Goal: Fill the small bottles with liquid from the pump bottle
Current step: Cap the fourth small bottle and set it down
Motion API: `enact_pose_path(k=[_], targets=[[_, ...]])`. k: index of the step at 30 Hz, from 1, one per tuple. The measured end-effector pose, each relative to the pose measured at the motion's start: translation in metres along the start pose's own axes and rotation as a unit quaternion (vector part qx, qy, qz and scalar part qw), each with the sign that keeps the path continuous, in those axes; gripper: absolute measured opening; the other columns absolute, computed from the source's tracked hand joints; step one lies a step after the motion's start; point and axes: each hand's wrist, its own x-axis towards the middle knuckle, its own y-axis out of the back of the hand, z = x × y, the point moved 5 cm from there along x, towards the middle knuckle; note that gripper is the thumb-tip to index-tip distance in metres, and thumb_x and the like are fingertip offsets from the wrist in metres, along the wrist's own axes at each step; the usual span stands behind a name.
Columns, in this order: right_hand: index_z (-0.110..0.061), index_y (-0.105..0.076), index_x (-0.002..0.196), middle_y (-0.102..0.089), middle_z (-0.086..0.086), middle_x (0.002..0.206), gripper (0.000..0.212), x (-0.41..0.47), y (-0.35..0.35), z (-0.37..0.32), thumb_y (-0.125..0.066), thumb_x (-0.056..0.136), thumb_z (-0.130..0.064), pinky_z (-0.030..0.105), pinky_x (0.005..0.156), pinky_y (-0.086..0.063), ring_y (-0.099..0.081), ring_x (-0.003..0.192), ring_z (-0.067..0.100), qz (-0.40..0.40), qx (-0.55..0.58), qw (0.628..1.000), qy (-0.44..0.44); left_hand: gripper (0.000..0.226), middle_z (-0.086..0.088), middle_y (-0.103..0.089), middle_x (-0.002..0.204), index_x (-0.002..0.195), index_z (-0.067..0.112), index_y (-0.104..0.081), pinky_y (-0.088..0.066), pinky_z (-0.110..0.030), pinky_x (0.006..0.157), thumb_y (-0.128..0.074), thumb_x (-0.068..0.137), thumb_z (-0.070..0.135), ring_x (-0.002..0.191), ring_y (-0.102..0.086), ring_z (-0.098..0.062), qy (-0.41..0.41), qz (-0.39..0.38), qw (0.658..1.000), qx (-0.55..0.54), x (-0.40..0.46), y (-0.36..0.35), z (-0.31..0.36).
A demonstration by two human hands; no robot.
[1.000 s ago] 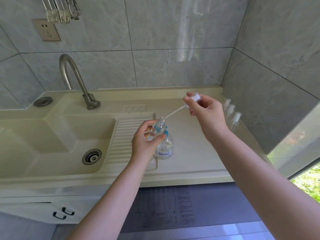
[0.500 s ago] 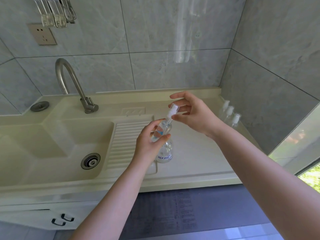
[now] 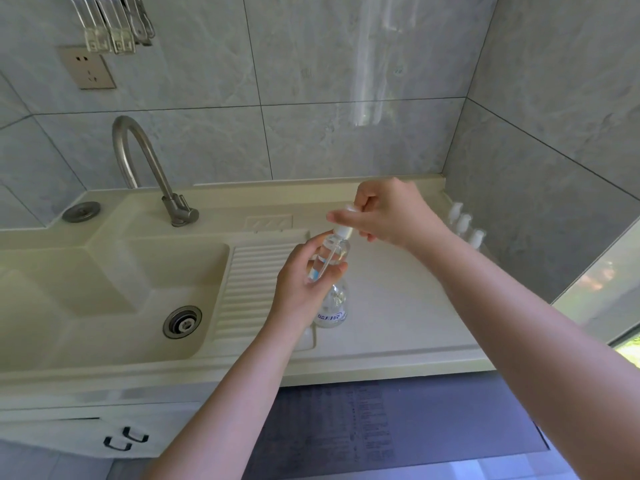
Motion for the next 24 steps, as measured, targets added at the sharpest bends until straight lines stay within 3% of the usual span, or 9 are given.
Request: enact_pose_path(k=[3, 5, 7, 11, 13, 15, 18, 21, 24], targets=[[-0.012, -0.033, 0.057, -0.037, 0.001, 0.054, 0.071, -0.004, -0.001, -0.005, -0.063, 0.074, -0.074, 0.028, 0.05, -0.03, -0.037, 0.053, 0.023, 0.064, -0.11, 0.991, -0.041, 0.044, 0.01, -0.064, 0.111, 0.119, 0.04, -0.059, -0.051, -0.036, 0.093, -0.075, 0.085, 0.017, 0.097, -0.061, -0.004, -0.017, 0.007, 1.0, 0.012, -0.001, -0.001, 0.002], [-0.011, -0.037, 0.056, -0.045, 0.001, 0.055, 0.078, -0.01, -0.001, -0.01, -0.042, 0.077, -0.086, 0.029, 0.054, -0.034, -0.047, 0.055, 0.025, 0.062, -0.171, 0.98, -0.076, 0.045, 0.009, -0.065, 0.112, 0.115, 0.046, -0.058, -0.051, -0.037, 0.093, -0.075, 0.085, 0.018, 0.094, -0.061, -0.005, -0.019, 0.008, 1.0, 0.011, -0.001, -0.001, 0.003], [-0.015, -0.056, 0.066, -0.061, 0.004, 0.072, 0.081, -0.013, 0.0, -0.011, -0.023, 0.082, -0.087, 0.034, 0.067, -0.044, -0.058, 0.074, 0.029, 0.04, -0.121, 0.987, -0.095, 0.046, 0.009, -0.065, 0.112, 0.112, 0.049, -0.056, -0.051, -0.037, 0.095, -0.076, 0.085, 0.018, 0.091, -0.061, -0.003, -0.02, 0.007, 1.0, 0.017, 0.0, -0.002, 0.005], [-0.027, -0.071, 0.114, -0.071, -0.003, 0.112, 0.031, -0.007, -0.004, -0.006, -0.049, 0.096, -0.042, 0.039, 0.097, -0.052, -0.063, 0.11, 0.015, -0.068, 0.235, 0.967, -0.072, 0.044, 0.007, -0.067, 0.107, 0.116, 0.043, -0.06, -0.051, -0.044, 0.094, -0.075, 0.085, 0.018, 0.086, -0.061, -0.006, -0.015, 0.008, 1.0, 0.02, 0.002, 0.0, 0.005], [-0.021, -0.072, 0.117, -0.072, 0.0, 0.115, 0.028, -0.007, -0.006, -0.003, -0.055, 0.096, -0.011, 0.032, 0.097, -0.054, -0.065, 0.112, 0.013, -0.116, 0.311, 0.942, -0.053, 0.043, 0.009, -0.067, 0.106, 0.116, 0.045, -0.06, -0.052, -0.047, 0.093, -0.074, 0.085, 0.019, 0.088, -0.062, -0.008, -0.013, 0.005, 1.0, 0.02, 0.003, 0.0, 0.005], [-0.017, -0.074, 0.112, -0.074, 0.003, 0.11, 0.026, -0.008, -0.004, 0.002, -0.059, 0.095, -0.004, 0.028, 0.094, -0.056, -0.069, 0.107, 0.015, -0.109, 0.315, 0.942, -0.043, 0.042, 0.009, -0.067, 0.105, 0.118, 0.041, -0.061, -0.052, -0.049, 0.092, -0.074, 0.085, 0.02, 0.088, -0.063, -0.011, -0.013, 0.001, 1.0, 0.016, 0.003, -0.002, 0.005], [-0.025, -0.075, 0.101, -0.077, -0.005, 0.082, 0.018, -0.008, 0.007, 0.003, -0.076, 0.085, -0.034, 0.033, 0.084, -0.059, -0.073, 0.079, 0.008, -0.01, 0.181, 0.982, -0.045, 0.041, 0.008, -0.067, 0.107, 0.121, 0.036, -0.062, -0.052, -0.049, 0.093, -0.074, 0.085, 0.02, 0.09, -0.063, -0.01, -0.013, -0.001, 1.0, 0.015, 0.004, -0.005, 0.005], [-0.036, -0.06, 0.109, -0.071, -0.005, 0.069, 0.054, -0.014, 0.011, 0.0, -0.054, 0.078, -0.079, 0.033, 0.077, -0.054, -0.068, 0.082, 0.012, 0.072, 0.003, 0.996, -0.061, 0.043, 0.009, -0.068, 0.11, 0.118, 0.044, -0.059, -0.051, -0.046, 0.095, -0.075, 0.085, 0.021, 0.095, -0.063, -0.004, -0.007, -0.004, 1.0, 0.014, 0.002, -0.008, 0.005], [-0.035, -0.055, 0.123, -0.072, -0.002, 0.1, 0.038, -0.013, 0.008, 0.006, -0.052, 0.093, -0.058, 0.042, 0.095, -0.052, -0.066, 0.103, 0.018, 0.018, 0.226, 0.968, -0.104, 0.042, 0.009, -0.069, 0.108, 0.116, 0.043, -0.06, -0.052, -0.045, 0.094, -0.075, 0.085, 0.02, 0.093, -0.063, -0.002, -0.004, 0.0, 1.0, 0.008, 0.003, -0.007, 0.006]])
